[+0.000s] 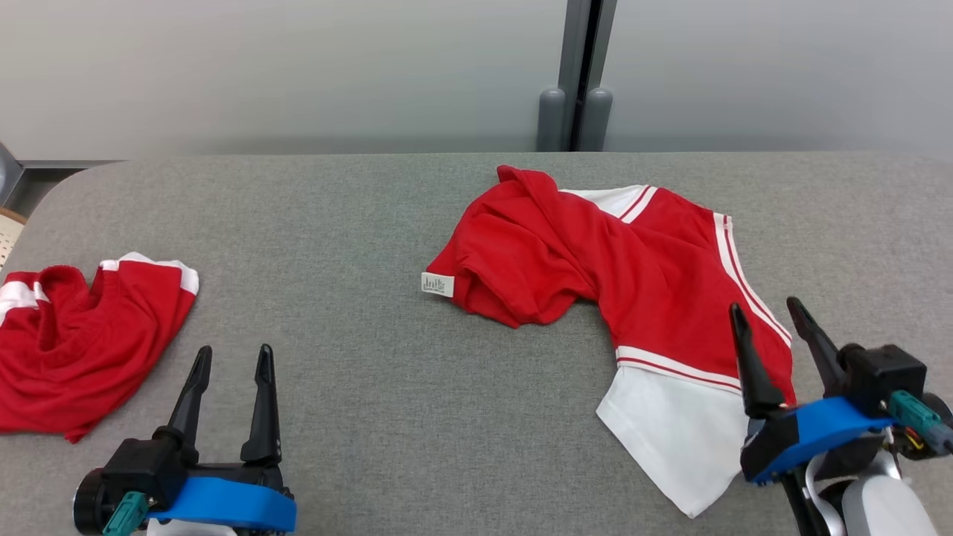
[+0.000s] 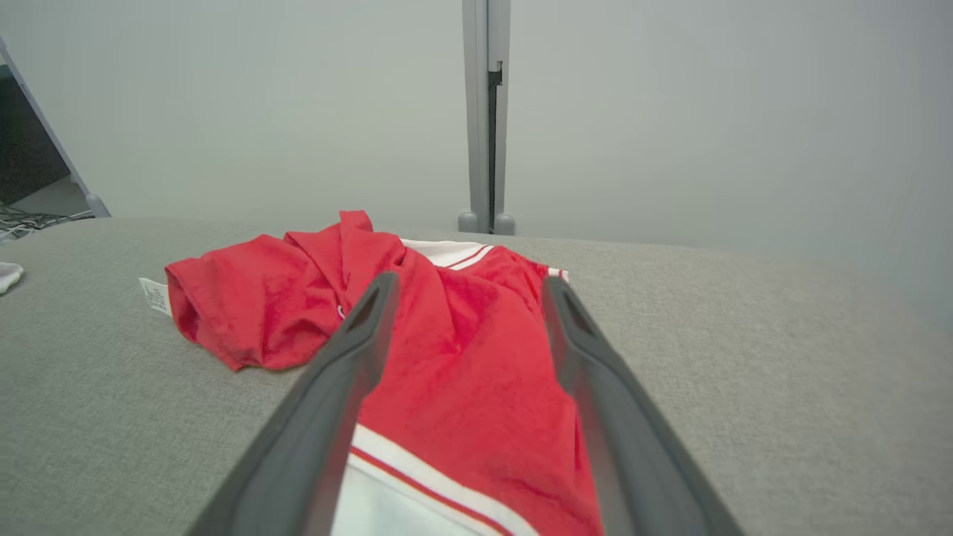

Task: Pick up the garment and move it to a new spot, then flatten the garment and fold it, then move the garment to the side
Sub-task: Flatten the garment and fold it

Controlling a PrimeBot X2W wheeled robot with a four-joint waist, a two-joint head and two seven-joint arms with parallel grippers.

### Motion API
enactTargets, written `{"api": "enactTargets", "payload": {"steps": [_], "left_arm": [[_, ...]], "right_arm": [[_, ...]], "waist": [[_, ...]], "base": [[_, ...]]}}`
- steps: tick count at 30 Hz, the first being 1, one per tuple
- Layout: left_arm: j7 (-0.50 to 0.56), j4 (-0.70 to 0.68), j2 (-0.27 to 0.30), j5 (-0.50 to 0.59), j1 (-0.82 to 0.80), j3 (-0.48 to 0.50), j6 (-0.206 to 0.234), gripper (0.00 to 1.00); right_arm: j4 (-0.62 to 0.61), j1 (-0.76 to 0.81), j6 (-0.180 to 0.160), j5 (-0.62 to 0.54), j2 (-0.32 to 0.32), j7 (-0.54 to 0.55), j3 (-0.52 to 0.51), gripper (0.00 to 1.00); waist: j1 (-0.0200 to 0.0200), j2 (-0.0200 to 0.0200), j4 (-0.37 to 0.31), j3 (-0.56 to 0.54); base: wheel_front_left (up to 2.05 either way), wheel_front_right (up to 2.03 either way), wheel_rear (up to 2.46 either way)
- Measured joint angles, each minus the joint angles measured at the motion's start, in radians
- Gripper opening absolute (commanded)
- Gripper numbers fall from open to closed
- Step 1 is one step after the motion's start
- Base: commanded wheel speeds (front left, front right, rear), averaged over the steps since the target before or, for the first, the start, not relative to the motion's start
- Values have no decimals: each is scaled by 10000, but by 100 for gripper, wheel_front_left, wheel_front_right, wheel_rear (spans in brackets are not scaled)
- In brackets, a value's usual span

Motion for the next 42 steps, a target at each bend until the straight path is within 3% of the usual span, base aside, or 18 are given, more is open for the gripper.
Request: {"api": "enactTargets", "payload": {"steps": [7,17,24,31,42], "left_arm": [[92,115,61,-58,4,-54,50,100],[784,318,50,-161,-501,-173,274,100],[2842,1001,-261,-468,-2841,-817,98,100],[5242,3093,-662,-1267,-5708,-1085,65,100],[6172,5388,-652,-1762,-8481,-711,435,100]], "right_arm": [[-1505,1195,0,61,217,506,-77,100],[-2080,1427,0,244,255,823,153,100],[-2046,1084,-2,330,261,846,546,100],[-1712,291,0,449,261,589,1283,100],[-800,-712,0,1057,267,-316,2284,100]], "waist": [[1,0,-322,-38],[2,0,-628,270],[3,0,-846,827],[5,0,-1439,1584],[5,0,-2902,2849]], "base": [[0,0,0],[0,0,0],[0,0,0],[0,0,0],[0,0,0]]}}
